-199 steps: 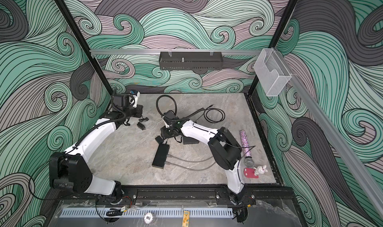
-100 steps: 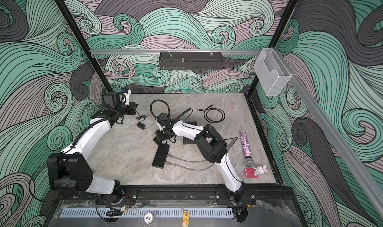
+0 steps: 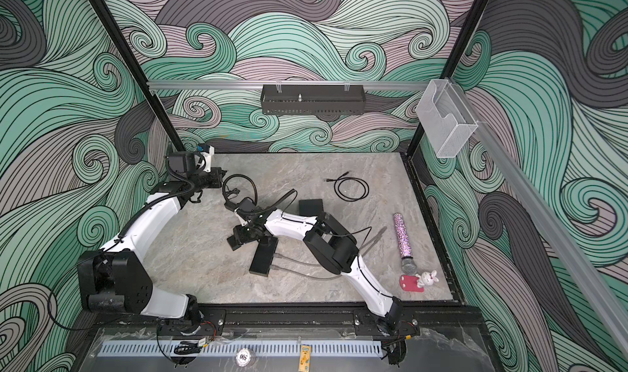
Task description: Insert the plug into the switch port
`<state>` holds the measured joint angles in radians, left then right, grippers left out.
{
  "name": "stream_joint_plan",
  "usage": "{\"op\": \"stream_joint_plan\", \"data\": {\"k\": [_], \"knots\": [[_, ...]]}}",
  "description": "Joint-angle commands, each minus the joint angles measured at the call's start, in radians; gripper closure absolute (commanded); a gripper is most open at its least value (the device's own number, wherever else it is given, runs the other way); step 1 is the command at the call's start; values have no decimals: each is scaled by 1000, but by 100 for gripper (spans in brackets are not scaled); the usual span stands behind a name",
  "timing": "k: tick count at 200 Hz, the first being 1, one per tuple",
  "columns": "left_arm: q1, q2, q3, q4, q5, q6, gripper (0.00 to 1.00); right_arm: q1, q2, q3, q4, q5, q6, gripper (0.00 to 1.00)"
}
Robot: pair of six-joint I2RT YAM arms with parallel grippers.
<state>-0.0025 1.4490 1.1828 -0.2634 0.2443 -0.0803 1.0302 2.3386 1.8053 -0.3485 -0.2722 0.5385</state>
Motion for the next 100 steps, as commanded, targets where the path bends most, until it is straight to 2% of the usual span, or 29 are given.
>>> {"op": "stream_joint_plan", "data": {"k": [1,37,75,100], "knots": [[13,-19,23,17,18,-13,100,32,63,56,-17,-38,42,49],[15,-19,20,19,20,-16,100,77,103,108,84,-171,117,50],[22,-19,18,21,21,-16,100,111,62,51,221,-263,199,50],[24,-19,17,22,21,-15,100,90,-22,-13,212,-263,157,49]]}}
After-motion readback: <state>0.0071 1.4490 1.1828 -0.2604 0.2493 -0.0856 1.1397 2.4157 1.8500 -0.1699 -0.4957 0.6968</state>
